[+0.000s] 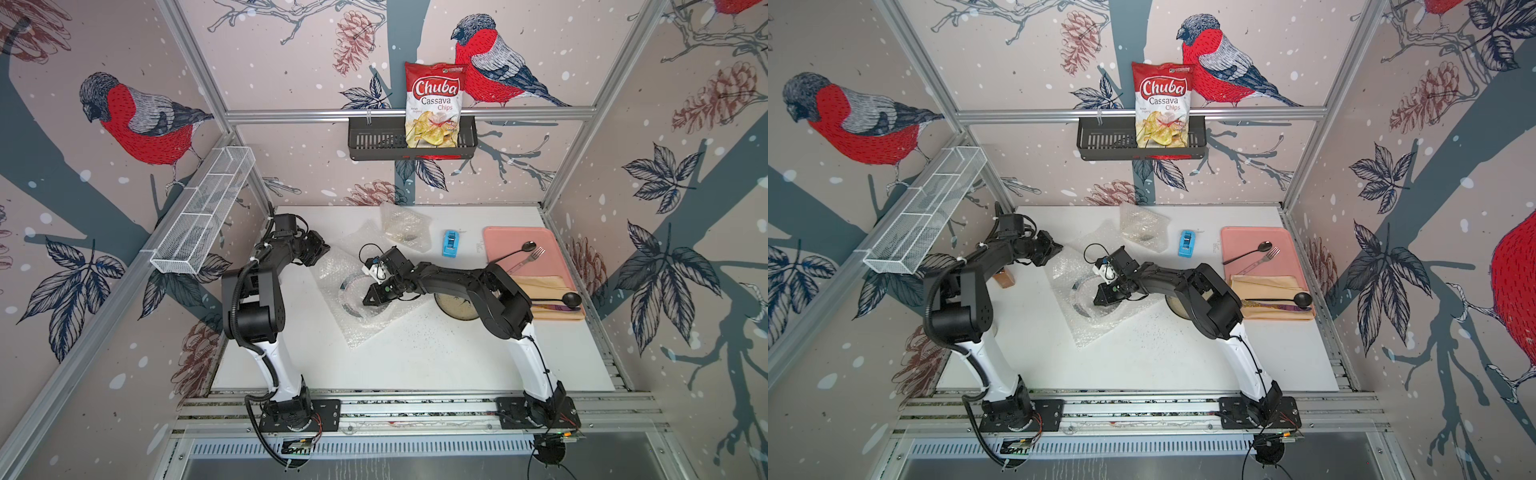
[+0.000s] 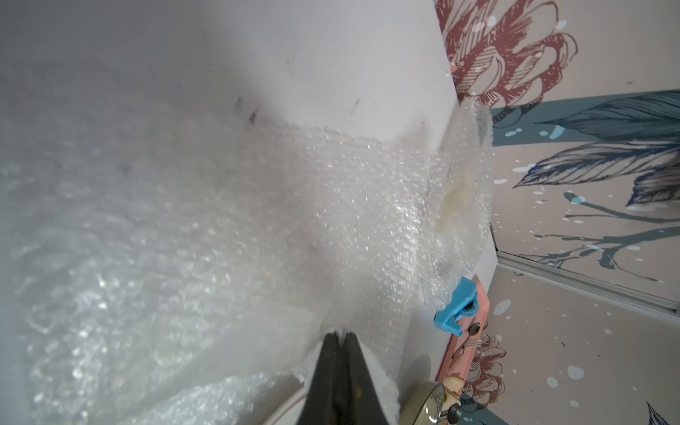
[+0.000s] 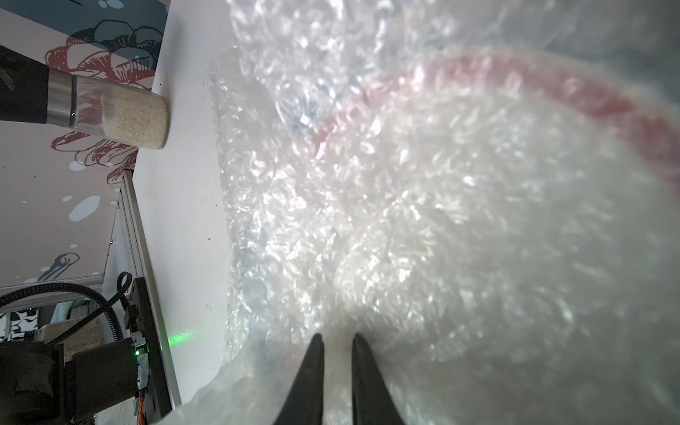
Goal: Wrap dinner plates in bubble wrap
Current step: Wrap the plate in the bubble wrap.
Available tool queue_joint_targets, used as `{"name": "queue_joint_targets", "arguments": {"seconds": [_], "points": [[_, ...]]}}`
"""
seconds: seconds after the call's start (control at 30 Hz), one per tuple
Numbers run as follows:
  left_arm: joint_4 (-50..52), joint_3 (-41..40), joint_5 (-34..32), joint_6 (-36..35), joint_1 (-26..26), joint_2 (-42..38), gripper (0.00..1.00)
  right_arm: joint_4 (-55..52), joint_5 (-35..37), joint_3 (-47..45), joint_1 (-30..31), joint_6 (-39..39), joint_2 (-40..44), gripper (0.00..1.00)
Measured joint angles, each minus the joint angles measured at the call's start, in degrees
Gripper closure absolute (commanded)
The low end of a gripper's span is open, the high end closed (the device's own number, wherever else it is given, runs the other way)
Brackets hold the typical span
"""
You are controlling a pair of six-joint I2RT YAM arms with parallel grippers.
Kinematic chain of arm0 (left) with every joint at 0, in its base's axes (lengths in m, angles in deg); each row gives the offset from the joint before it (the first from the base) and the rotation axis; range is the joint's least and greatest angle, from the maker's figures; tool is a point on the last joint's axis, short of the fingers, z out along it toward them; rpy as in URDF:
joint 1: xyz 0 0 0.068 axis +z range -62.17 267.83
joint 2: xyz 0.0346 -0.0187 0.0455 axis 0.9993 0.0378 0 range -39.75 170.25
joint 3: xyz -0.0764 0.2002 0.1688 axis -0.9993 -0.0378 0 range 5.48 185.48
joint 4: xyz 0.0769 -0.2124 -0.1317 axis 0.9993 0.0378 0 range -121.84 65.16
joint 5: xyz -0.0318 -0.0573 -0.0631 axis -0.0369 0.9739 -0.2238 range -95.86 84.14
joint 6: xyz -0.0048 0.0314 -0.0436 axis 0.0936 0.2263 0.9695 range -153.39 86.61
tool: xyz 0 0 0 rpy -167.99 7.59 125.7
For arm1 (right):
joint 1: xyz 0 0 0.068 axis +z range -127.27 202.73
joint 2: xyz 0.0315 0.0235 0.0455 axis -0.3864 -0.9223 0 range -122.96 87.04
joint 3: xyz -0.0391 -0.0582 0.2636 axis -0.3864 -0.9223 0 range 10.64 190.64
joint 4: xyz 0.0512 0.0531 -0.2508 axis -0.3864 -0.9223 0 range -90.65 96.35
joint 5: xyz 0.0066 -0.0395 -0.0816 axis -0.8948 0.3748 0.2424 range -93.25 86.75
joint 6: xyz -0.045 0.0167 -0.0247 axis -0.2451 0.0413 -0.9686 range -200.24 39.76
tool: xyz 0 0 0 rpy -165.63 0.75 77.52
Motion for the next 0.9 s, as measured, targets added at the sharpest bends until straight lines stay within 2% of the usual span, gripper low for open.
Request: {"name": "queue_joint_targets", "arguments": {"seconds": [0.37,0.5,0.7,0.9], "points": [[-4.7,-18.5,2.9,11.0,-8.0,-17.5,1.0,1.4,-0.7,0.7,-0.7,2.7,-1.0,0.82],[-6.2,-22.6,2.7,14.9,-11.5,-22.0,1.0,2.1,-1.4,1.0,-0.9,2.9,-1.7,0.82],[-6.8,-28.3,-0.7,17.2,-15.3,-27.2,1.0,3.5,-2.8,1.4,-1.1,4.1,-2.6,0.83],[-8.9,-34.6,-4.1,17.9,-18.7,-27.2,1.0,3.8,-3.7,2.2,-1.1,4.4,-3.4,0.82]]}}
